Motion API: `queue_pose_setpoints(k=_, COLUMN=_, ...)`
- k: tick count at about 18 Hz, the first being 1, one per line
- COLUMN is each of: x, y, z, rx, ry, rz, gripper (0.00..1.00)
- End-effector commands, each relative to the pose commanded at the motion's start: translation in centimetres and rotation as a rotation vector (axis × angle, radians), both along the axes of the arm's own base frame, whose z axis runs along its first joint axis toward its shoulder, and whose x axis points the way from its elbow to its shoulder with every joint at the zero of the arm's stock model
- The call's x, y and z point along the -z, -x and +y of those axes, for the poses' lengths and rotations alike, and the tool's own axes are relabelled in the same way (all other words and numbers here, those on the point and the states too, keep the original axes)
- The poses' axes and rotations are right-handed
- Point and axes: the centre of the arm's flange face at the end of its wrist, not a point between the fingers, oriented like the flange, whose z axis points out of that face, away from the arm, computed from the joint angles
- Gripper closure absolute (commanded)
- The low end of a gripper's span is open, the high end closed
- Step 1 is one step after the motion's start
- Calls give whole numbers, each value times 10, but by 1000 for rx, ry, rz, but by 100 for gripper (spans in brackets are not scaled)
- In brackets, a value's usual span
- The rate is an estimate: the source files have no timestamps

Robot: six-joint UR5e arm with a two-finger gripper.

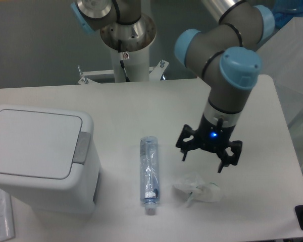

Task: Open the trash can
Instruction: 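Move the open gripper across the table toward the white trash can lid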

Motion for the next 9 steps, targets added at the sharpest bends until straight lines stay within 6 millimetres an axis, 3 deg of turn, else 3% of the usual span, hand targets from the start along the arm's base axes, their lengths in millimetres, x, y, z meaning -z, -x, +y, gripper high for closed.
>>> queue_pose_setpoints(k=4, x=-43, y=-24, z=7, rx=-41, ry=-120, rz=-34, gripper=0)
queue_pose_setpoints(k=6, x=-52, y=-47, z=23, rx=-18, ry=-168, rz=-64, gripper=0)
queue_pose_setpoints(k=9, x=-69, y=-64, z=31, rx=-64, ry=-215, rz=-99, gripper=0)
